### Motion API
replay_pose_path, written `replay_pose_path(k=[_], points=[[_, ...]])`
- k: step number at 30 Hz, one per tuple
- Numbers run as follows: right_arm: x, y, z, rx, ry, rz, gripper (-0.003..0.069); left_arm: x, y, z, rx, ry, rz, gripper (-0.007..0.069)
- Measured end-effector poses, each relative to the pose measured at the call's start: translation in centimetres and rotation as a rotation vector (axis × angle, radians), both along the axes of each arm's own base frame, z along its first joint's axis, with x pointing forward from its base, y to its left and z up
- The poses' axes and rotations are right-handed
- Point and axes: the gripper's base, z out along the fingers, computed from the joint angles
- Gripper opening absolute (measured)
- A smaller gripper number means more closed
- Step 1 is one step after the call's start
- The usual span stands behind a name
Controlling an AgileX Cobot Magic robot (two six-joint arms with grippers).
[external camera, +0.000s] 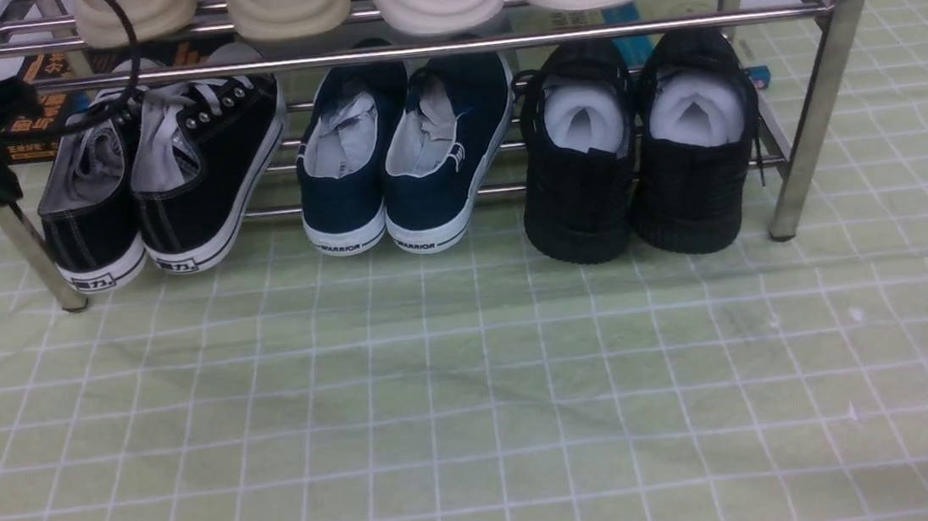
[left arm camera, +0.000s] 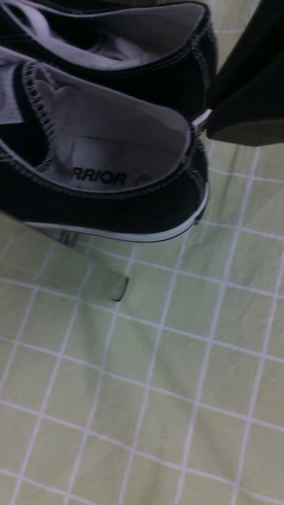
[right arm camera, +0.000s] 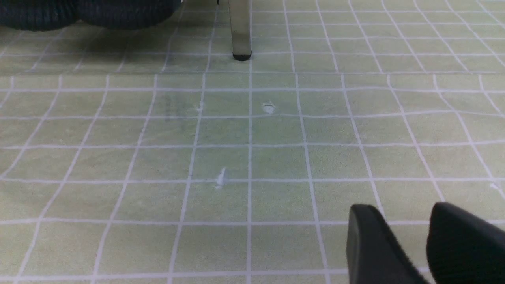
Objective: Take the shoes off the shelf with your hand from the green coffee tablecloth.
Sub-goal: 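Grasp the leftmost shoe on the bottom shelf of the shoe rack with the left gripper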
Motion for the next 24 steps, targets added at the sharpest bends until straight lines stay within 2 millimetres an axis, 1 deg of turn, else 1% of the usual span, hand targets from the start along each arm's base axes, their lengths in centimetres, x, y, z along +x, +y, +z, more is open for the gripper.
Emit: replay_pose_path(k=[1,2,3,8,9,11,17,19,24], points=[[0.0,0.0,0.0,0.0,0.0,0.0,0.0237,0.3,0.1,-0.2,0.003,-0.007,0.001,0.01],[0.0,0.0,0.0,0.0,0.0,0.0,0.0237,0.3,0.1,-0.2,0.003,-0.007,0.001,0.0104],[0.0,0.0,0.0,0.0,0.0,0.0,0.0237,0.8,0.2,-0.8,0.011,-0.012,-0.001,0.0146],[0.0,0.0,0.0,0.0,0.0,0.0,0.0237,1.9,0.4,-2.2,0.028,-0.007,-0.013,0.0271],[0.0,0.0,0.0,0.0,0.0,0.0,0.0237,2.0,0.4,-2.3,0.028,-0.008,-0.013,0.0271],[0.0,0.0,0.0,0.0,0.0,0.0,0.0237,2.6,0.6,-3.0,0.03,-0.011,-0.008,0.0308],[0.0,0.0,0.0,0.0,0.0,0.0,0.0237,3.6,0.8,-4.2,0.033,-0.035,0.005,0.0318],[0.0,0.0,0.0,0.0,0.0,0.0,0.0237,4.1,0.9,-5.0,0.032,-0.034,0.01,0.0318],[0.0,0.0,0.0,0.0,0.0,0.0,0.0237,4.5,1.0,-5.7,0.03,-0.028,0.013,0.0319]])
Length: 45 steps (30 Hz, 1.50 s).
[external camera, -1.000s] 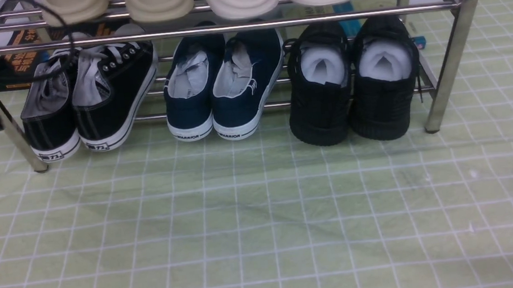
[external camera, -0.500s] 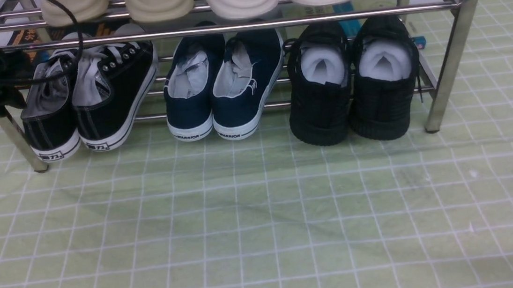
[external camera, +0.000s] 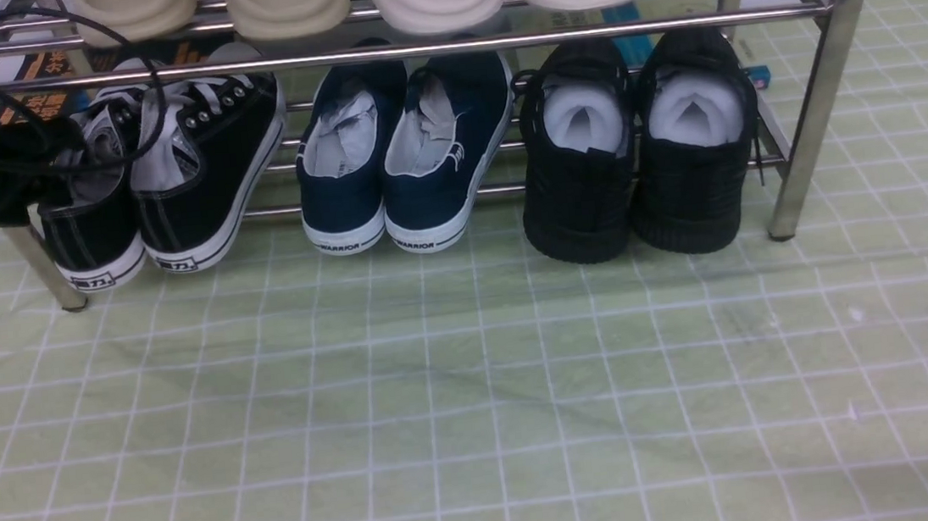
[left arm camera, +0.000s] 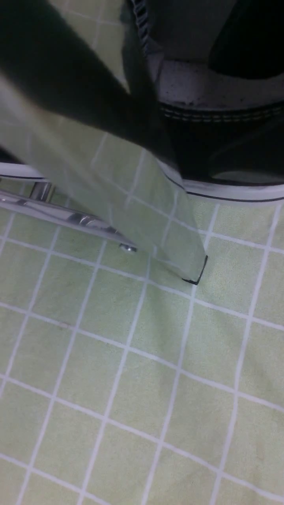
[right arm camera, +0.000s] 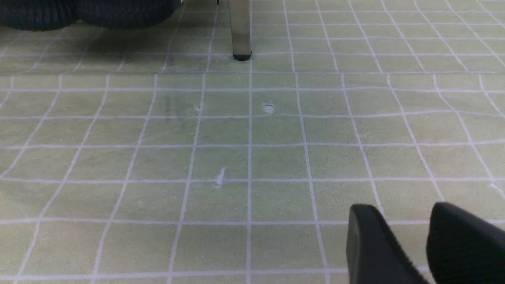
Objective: Take the shoes off the shelf with your hand from the green coffee tablecloth.
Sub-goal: 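Grasp the leftmost shoe on the bottom shelf of the shoe rack with the left gripper, then set the held shoe down on the floor in front of the rack with the left gripper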
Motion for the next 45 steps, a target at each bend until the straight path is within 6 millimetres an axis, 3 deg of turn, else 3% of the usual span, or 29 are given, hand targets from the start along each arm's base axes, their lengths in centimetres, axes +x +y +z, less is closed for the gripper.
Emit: replay_pose_path(k=[6,11,17,23,27,29,33,38,45], points=[[0.0,0.0,0.0,0.0,0.0,0.0,0.0237,0.4,0.0,-0.7,-0.004,0.001,0.004,0.0286],[0.0,0.0,0.0,0.0,0.0,0.0,0.0237,0.2,-0.2,-0.8,-0.034,0.025,0.005,0.0057],[0.0,0.0,0.0,0.0,0.0,0.0,0.0237,-1.2,-0.6,0.4,-0.052,0.089,-0.017,0.0011],[0.0,0.0,0.0,0.0,0.0,0.0,0.0237,-5.0,-1.3,4.7,-0.054,0.135,-0.054,0.0011],[0.0,0.0,0.0,0.0,0.0,0.0,0.0237,-9.2,-1.7,9.1,-0.004,0.125,-0.05,0.0011],[0.0,0.0,0.0,0.0,0.0,0.0,0.0237,-10.3,-1.7,9.8,0.003,0.142,-0.035,0.0011],[0.0,0.0,0.0,0.0,0.0,0.0,0.0237,-15.2,-1.5,12.2,0.04,0.221,0.075,0.0011],[0.0,0.0,0.0,0.0,0.0,0.0,0.0237,-18.3,-1.6,11.2,0.051,0.247,0.14,0.0012],[0.0,0.0,0.0,0.0,0.0,0.0,0.0237,-20.5,-2.1,5.8,-0.001,0.295,0.178,0.0012]])
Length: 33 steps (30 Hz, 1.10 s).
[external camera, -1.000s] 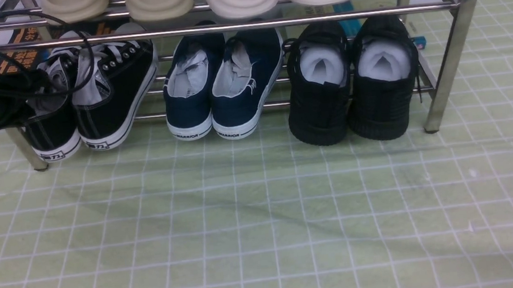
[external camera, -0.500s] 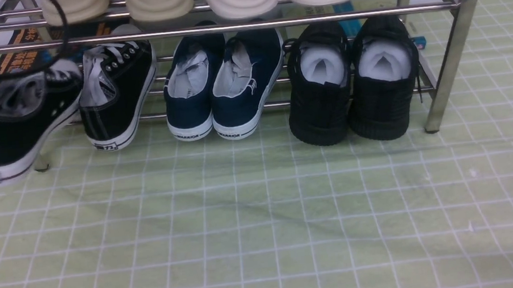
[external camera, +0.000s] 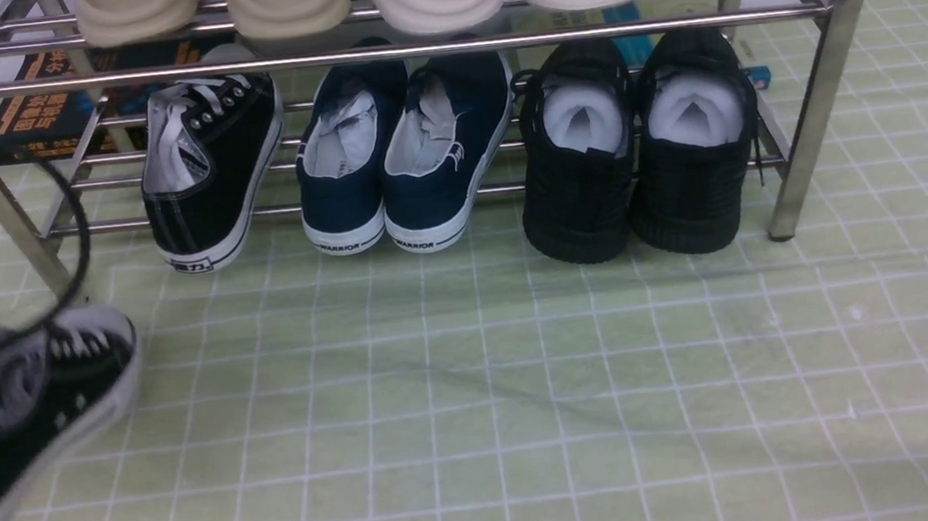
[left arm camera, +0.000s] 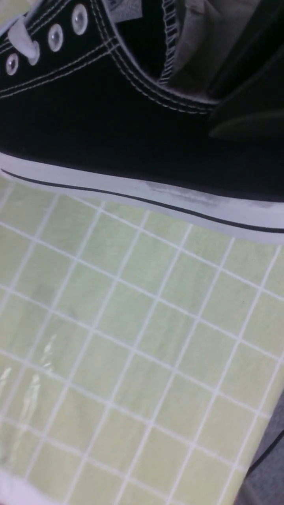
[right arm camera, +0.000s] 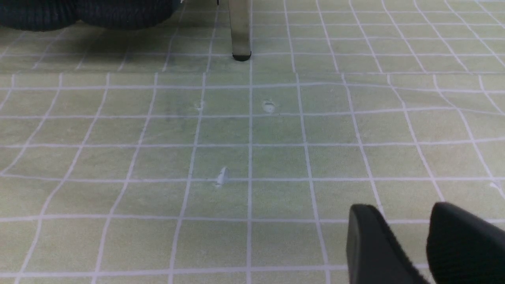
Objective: Take the shoes off the shelf with your hand from the green coffee tablecloth.
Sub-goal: 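Set the held shoe down on the floor in front of the rack with the left gripper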
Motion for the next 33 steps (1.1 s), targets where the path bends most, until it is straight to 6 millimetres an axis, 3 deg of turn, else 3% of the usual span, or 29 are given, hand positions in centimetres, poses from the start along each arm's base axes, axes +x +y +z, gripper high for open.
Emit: replay_pose_path(k=[3,8,23,28,33], points=[[0.0,0.0,0.0,0.0,0.0,0.0,0.0237,-0.4,-0.2,-3.3,-0.035,0.026,0.021,0.0012],[0.0,0.0,0.0,0.0,0.0,0.0,0.0237,-0.9,-0.7,-5.2,-0.083,0.029,0.033,0.0013],[0.0,0.0,0.0,0.0,0.0,0.0,0.0237,-4.1,-2.9,-2.0,-0.26,-0.133,0.011,0.0014],[0.0,0.0,0.0,0.0,0.0,0.0,0.0237,-3.4,-2.9,-2.3,-0.279,-0.19,0.022,0.0015],[0.0,0.0,0.0,0.0,0.0,0.0,0.0237,-3.0,-2.8,-3.7,-0.285,-0.204,0.044,0.0015]])
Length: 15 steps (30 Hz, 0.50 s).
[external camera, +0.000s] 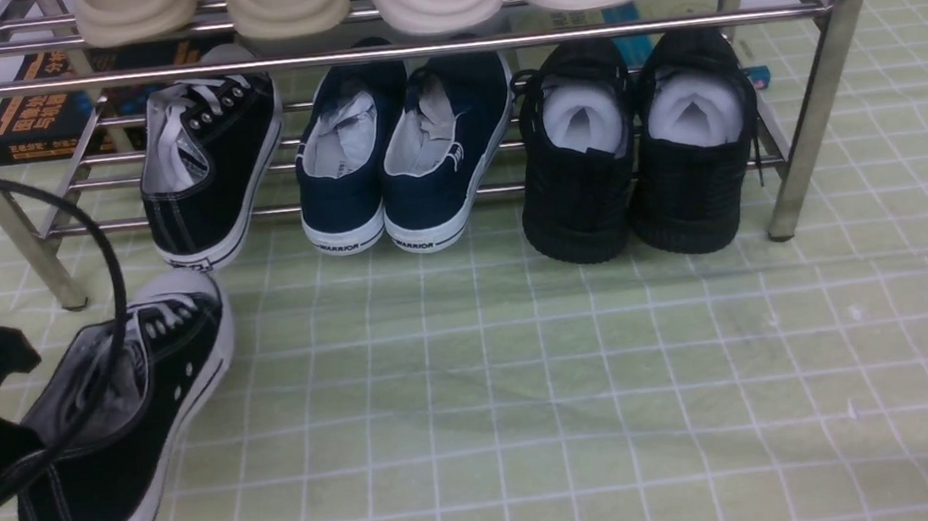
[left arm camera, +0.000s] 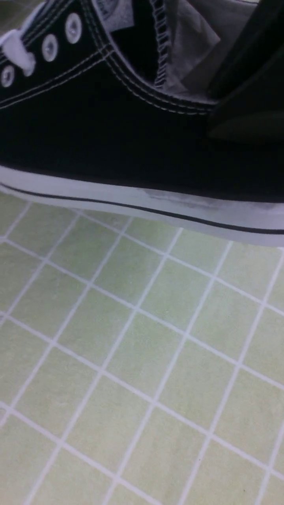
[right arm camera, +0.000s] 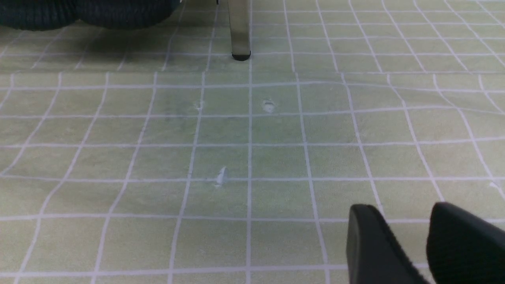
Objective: Take the shoes off the shelf with your hand from the green coffee tablecloth.
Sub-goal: 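Set the held shoe down on the floor in front of the rack with the left gripper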
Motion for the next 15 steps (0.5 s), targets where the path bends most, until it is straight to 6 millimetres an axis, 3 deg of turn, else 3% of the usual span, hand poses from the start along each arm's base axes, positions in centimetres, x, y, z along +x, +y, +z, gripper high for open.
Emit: replay_pose_path(k=[9,14,15], points=[[0.0,0.0,0.0,0.0,0.0,0.0,0.0237,-0.6,0.1,-3.6,0.005,0.037,0.02,0.0036],[0.0,0.0,0.0,0.0,0.0,0.0,0.0237,-1.0,0.0,-4.8,0.018,0.051,-0.007,0.0133],[0.0,0.0,0.0,0.0,0.0,0.0,0.0237,-1.1,0.0,-5.0,0.017,0.059,-0.012,0.0188]])
